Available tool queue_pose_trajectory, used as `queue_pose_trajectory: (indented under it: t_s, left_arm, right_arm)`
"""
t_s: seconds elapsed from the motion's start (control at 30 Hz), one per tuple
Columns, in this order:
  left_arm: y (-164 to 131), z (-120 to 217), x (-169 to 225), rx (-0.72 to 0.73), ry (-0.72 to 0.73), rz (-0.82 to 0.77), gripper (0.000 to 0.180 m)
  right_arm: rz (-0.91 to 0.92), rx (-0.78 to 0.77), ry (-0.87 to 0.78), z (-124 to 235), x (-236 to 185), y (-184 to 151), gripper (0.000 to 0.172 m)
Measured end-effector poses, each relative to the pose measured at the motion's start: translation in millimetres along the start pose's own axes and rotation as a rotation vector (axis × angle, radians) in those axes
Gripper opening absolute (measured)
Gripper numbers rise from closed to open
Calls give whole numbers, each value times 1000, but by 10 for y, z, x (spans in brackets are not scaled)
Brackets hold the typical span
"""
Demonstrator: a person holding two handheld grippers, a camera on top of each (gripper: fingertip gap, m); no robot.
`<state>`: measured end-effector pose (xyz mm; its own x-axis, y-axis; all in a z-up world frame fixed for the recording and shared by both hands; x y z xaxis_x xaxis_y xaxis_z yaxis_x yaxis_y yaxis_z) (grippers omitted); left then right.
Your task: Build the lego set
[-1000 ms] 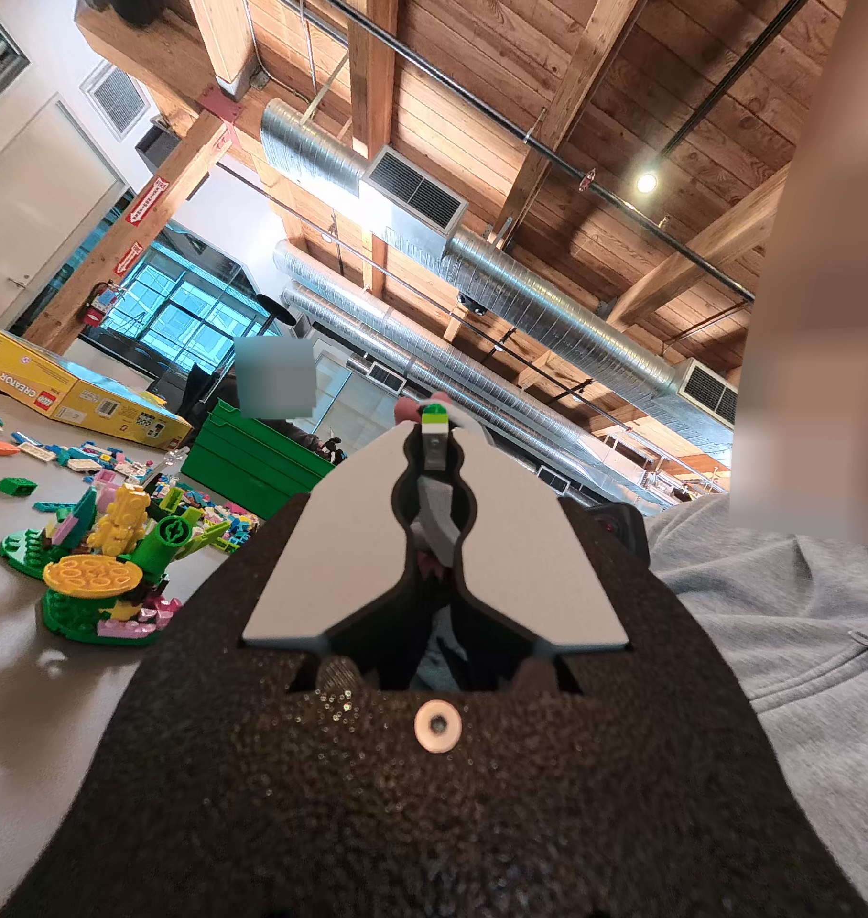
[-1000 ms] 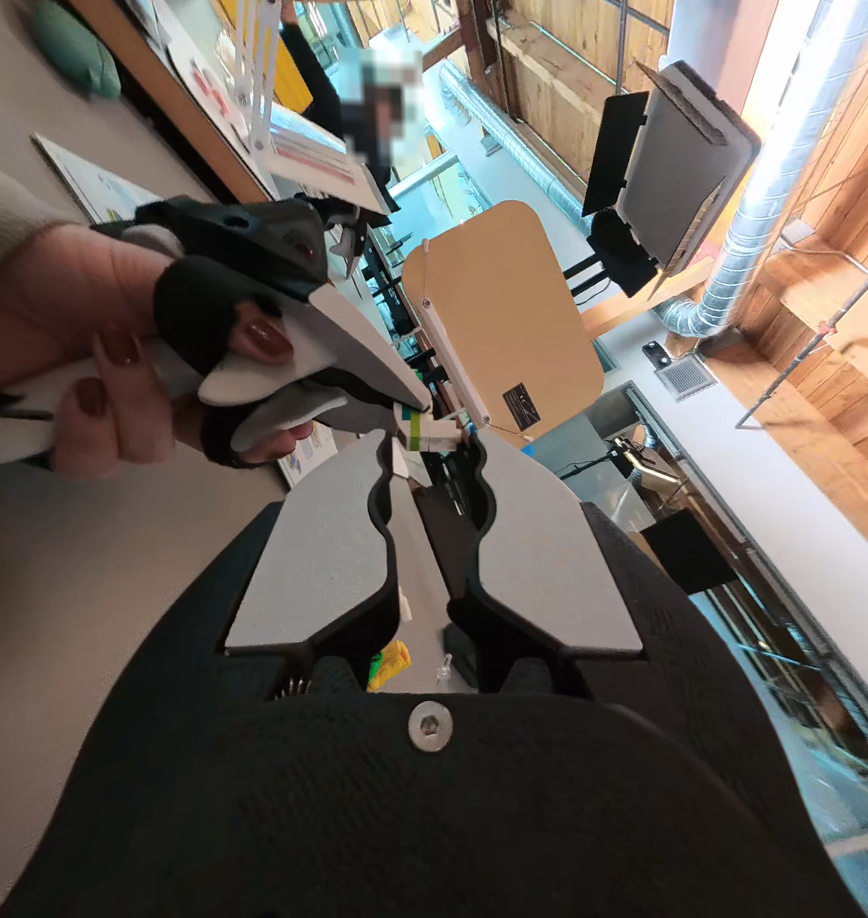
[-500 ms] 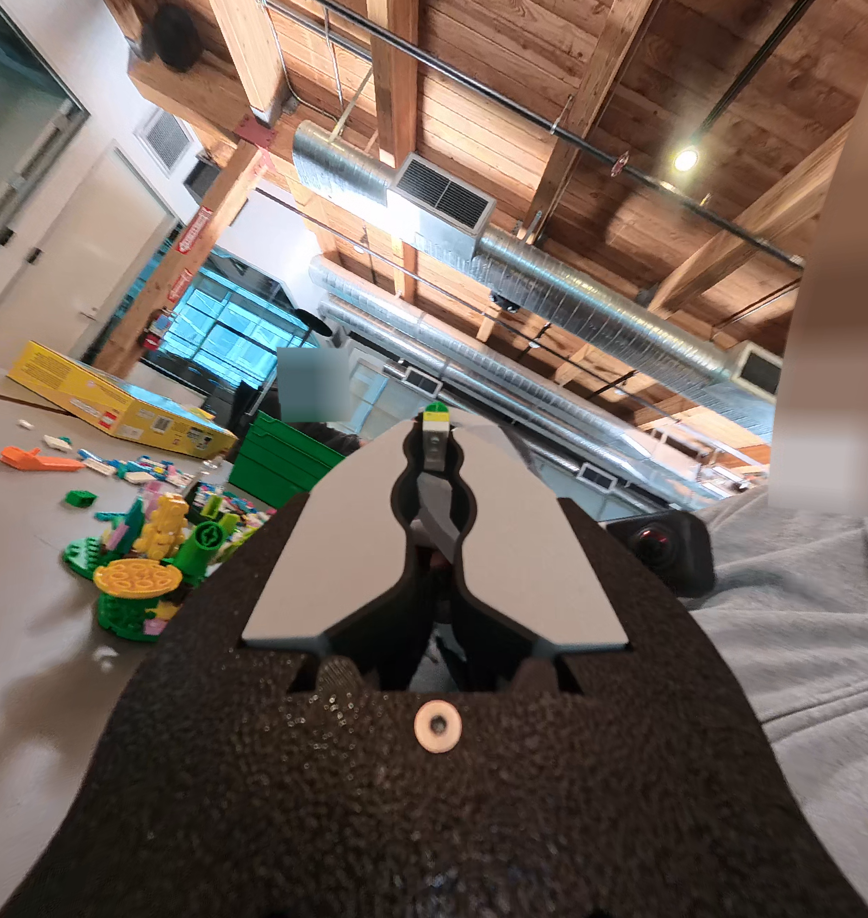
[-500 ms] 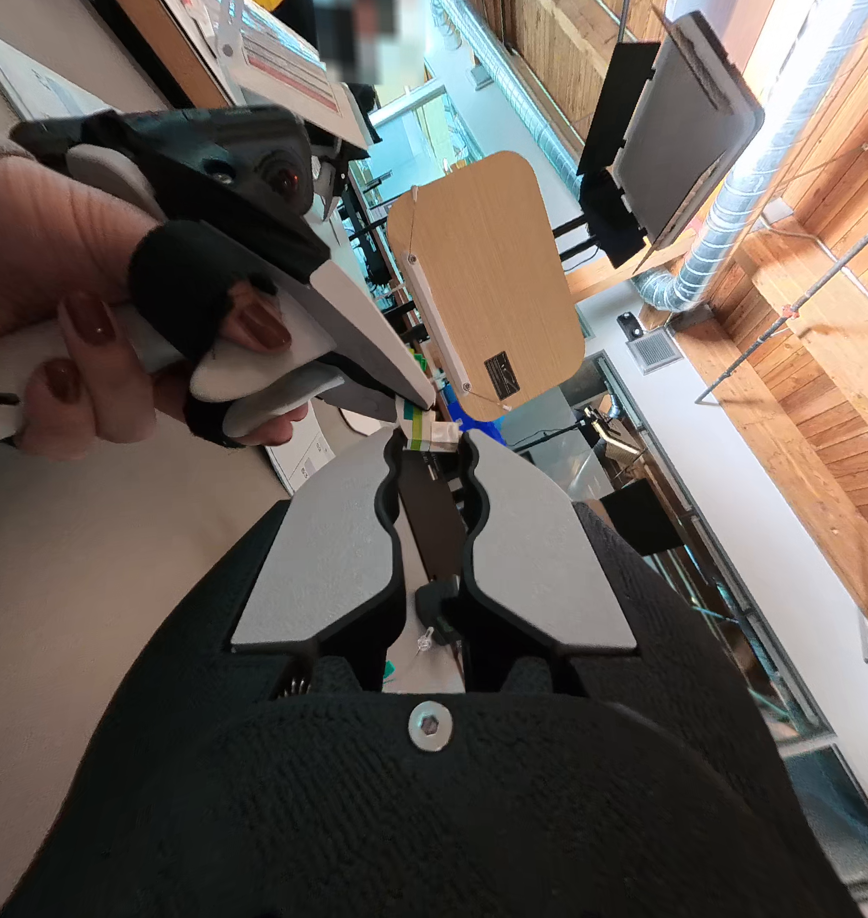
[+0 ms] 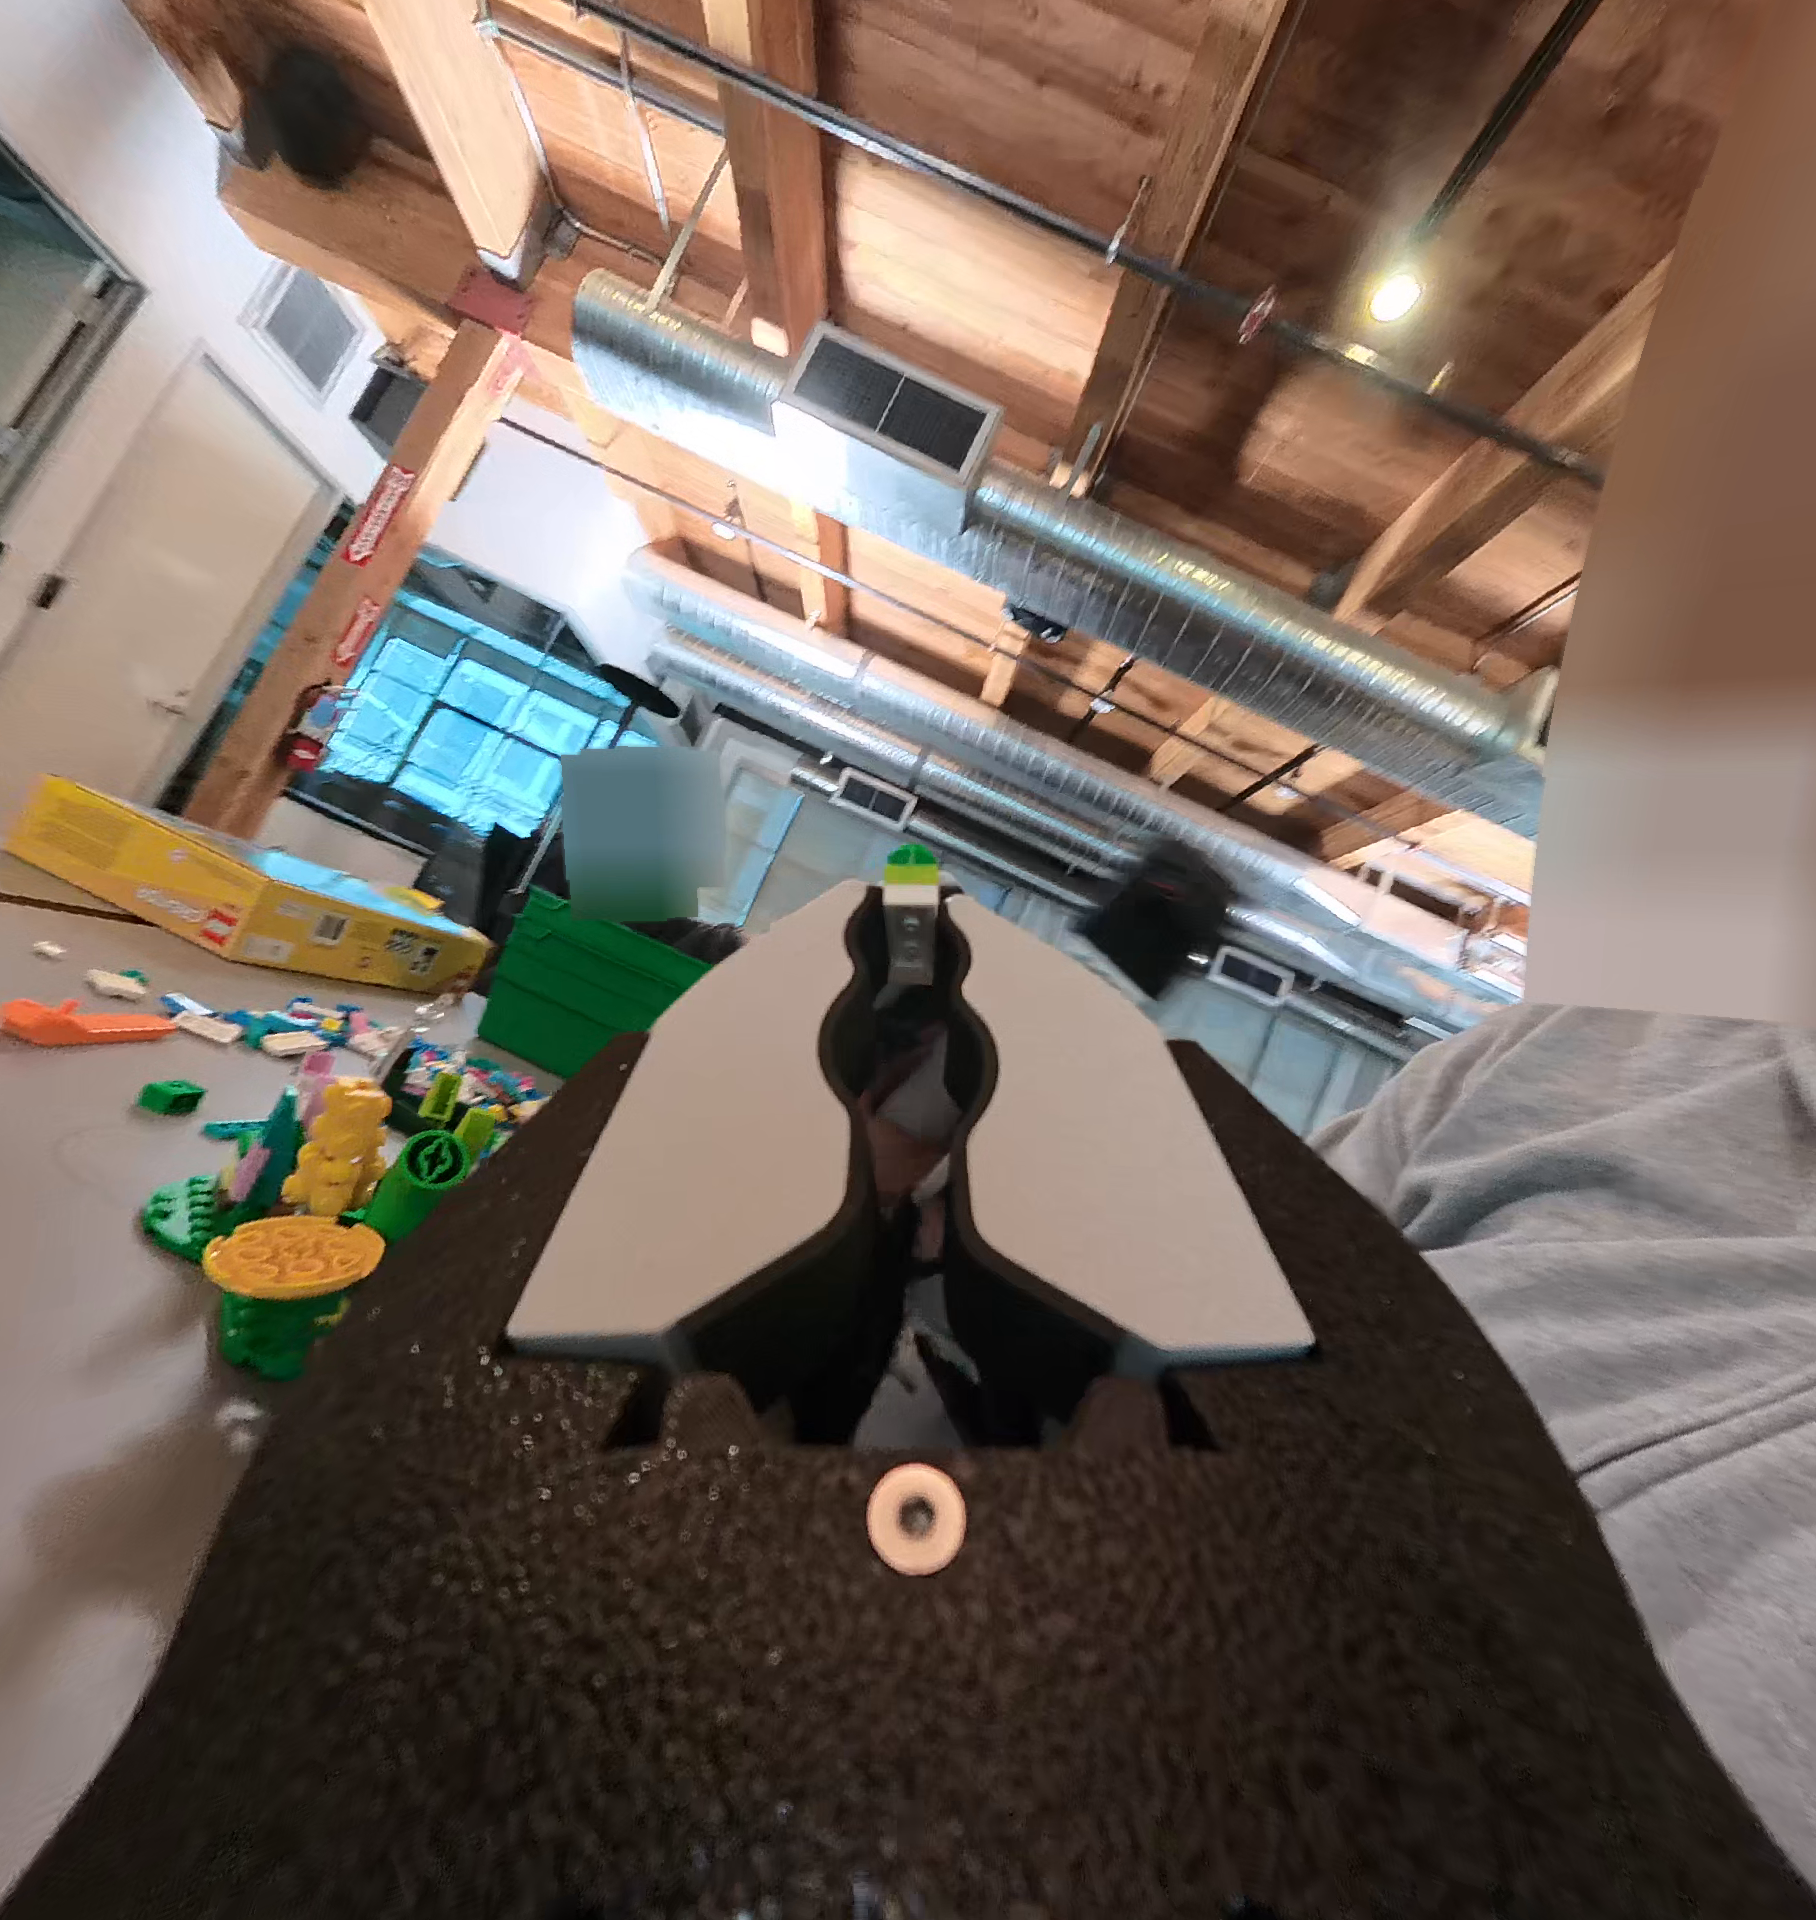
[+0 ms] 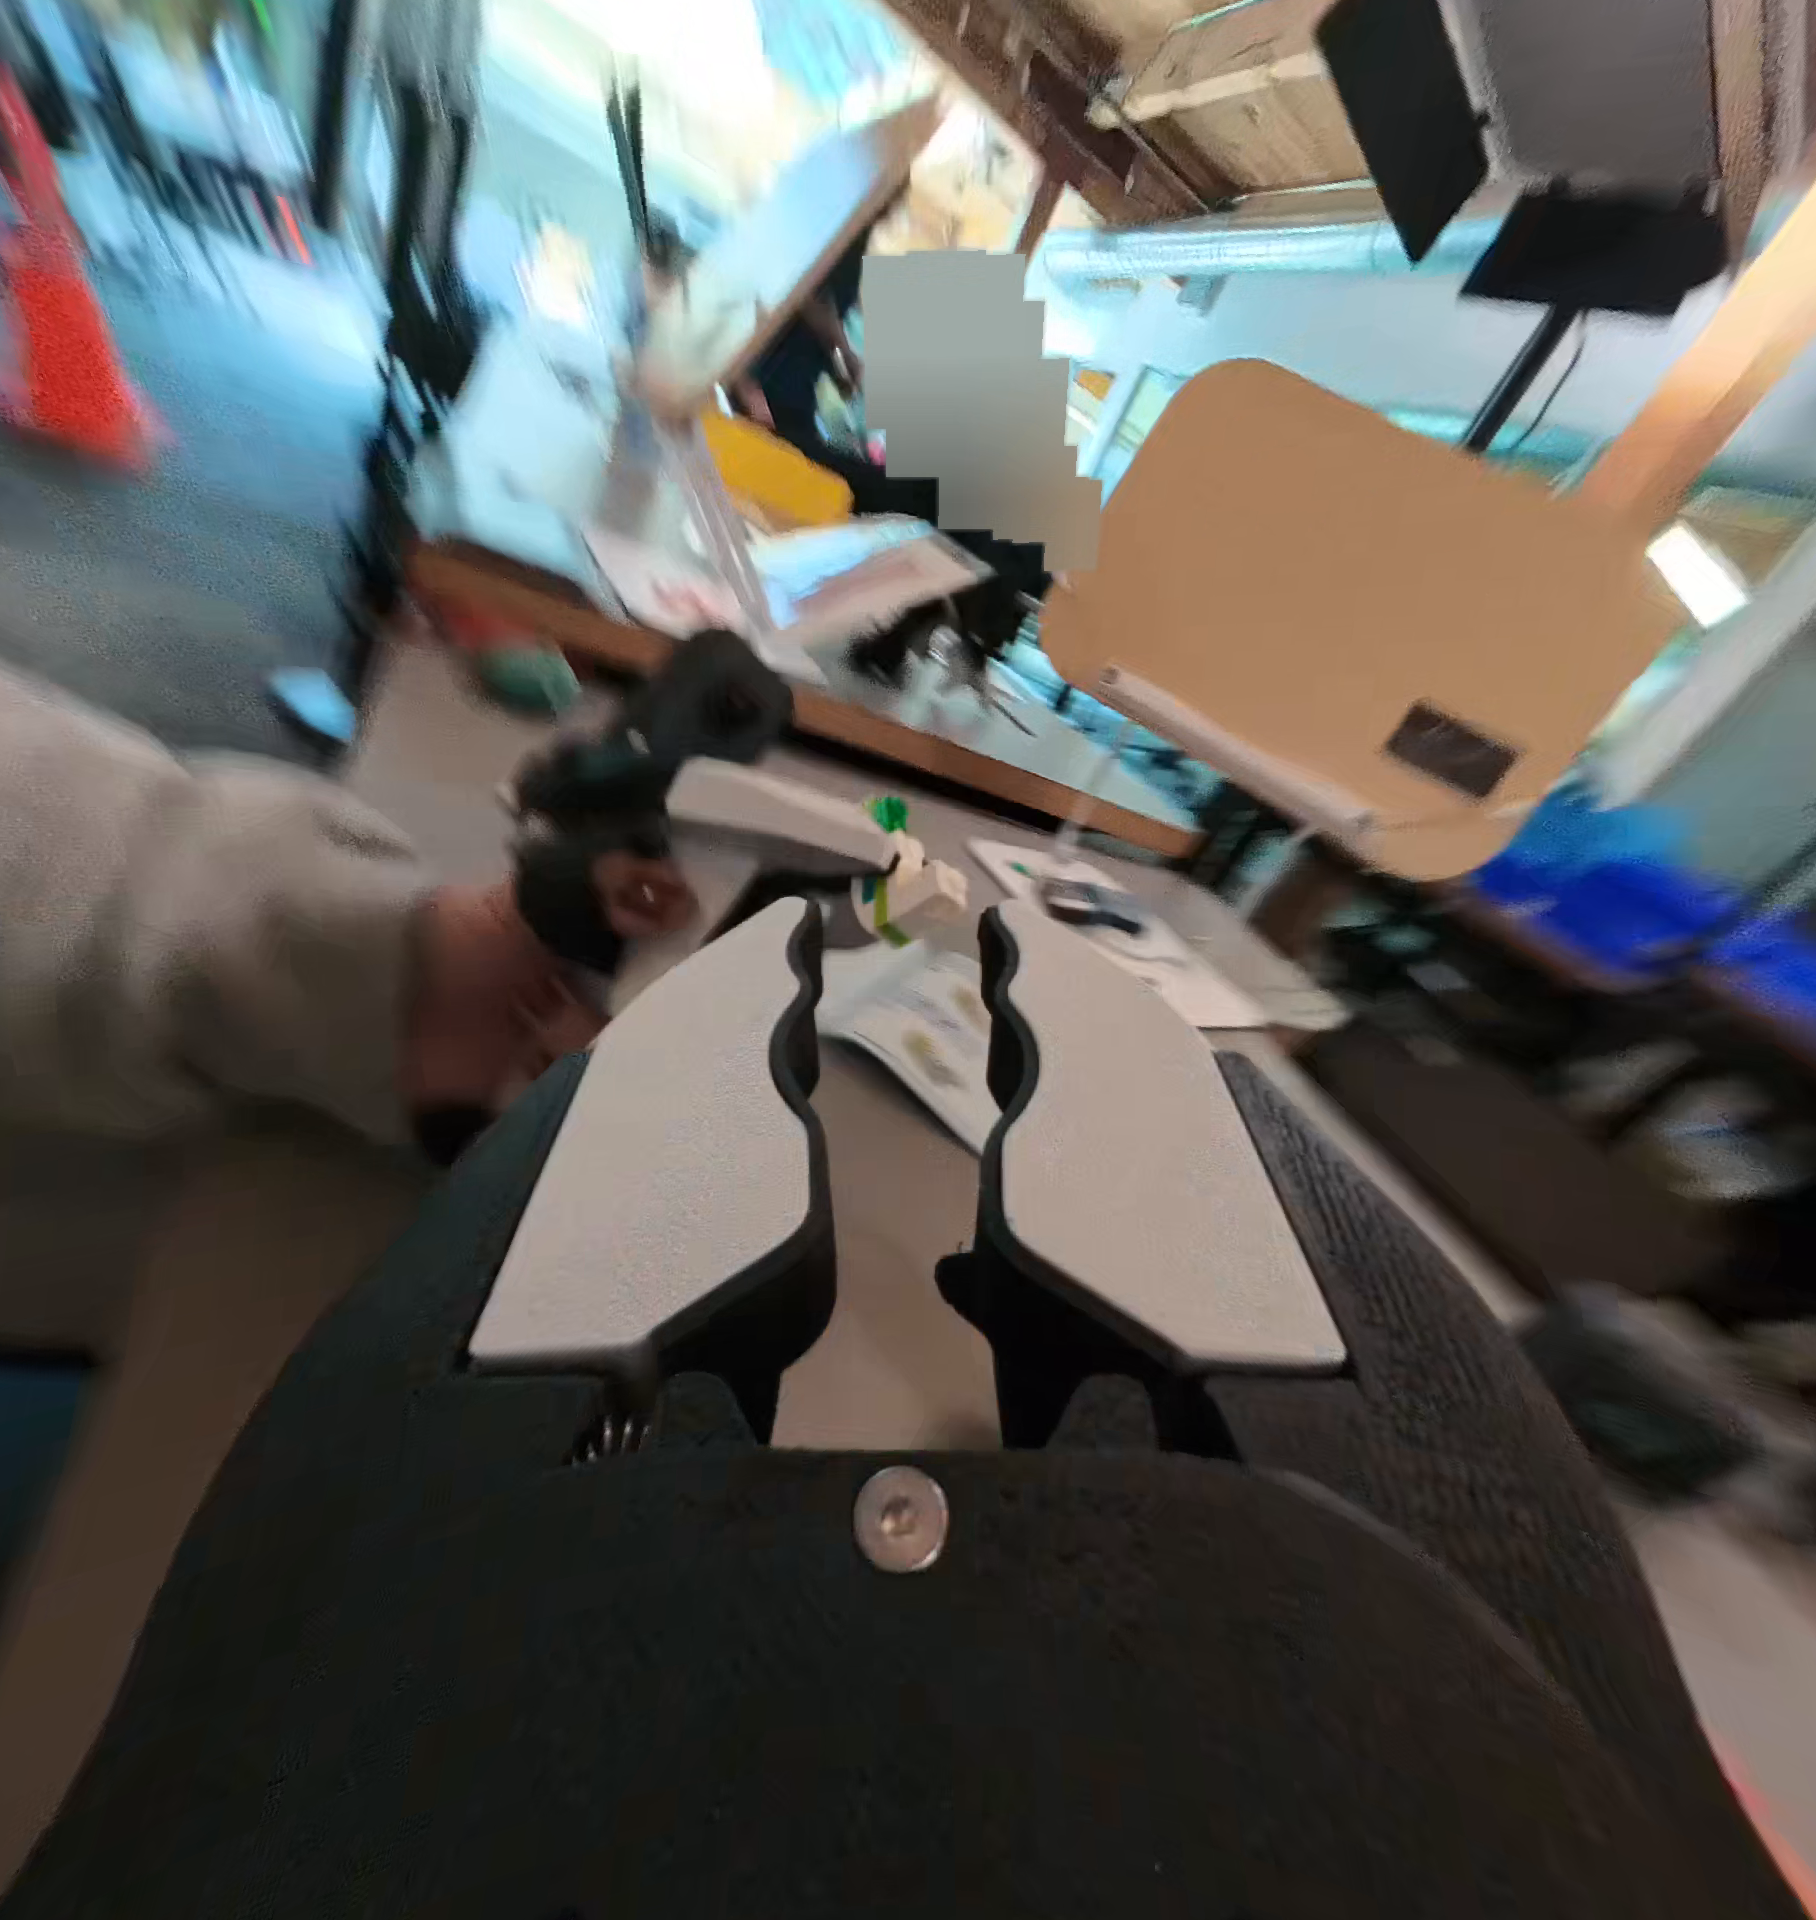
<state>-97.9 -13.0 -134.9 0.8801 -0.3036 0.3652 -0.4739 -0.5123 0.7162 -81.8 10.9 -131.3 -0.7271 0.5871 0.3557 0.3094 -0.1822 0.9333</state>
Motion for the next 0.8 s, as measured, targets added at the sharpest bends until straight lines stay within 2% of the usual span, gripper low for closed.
queue_pose_trajectory:
  t_s: [0.03, 0.1, 0.3, 0.6, 0.8]
  left_arm:
    - [7, 1, 8, 3, -11, 9, 8]
    - [-9, -9, 25, -9, -26, 12, 8]
    - [-53, -36, 63, -34, -50, 14, 8]
    - [-89, -49, 66, -57, -40, -6, 8]
    - [-61, -37, 34, -35, -4, -27, 8]
  right_arm:
    - [-157, 47, 45, 32, 26, 55, 24]
    - [-367, 92, 90, 64, 98, 94, 21]
    - [-585, 74, 202, 7, 20, 30, 18]
    - [-670, 105, 226, -2, 48, 25, 7]
    - [-691, 162, 145, -33, 77, 6, 6]
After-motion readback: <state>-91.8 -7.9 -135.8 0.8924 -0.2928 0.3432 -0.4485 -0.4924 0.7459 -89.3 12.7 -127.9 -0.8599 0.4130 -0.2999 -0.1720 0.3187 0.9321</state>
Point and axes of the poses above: each gripper's, where its closed fingertips meet, z back along the fingers, y out of its top, x = y × z across the jaws, the point moved 1 cm from there along z, back along the fingers, and after that the axes turned 4 degrees about -z, right-handed, at the moved point
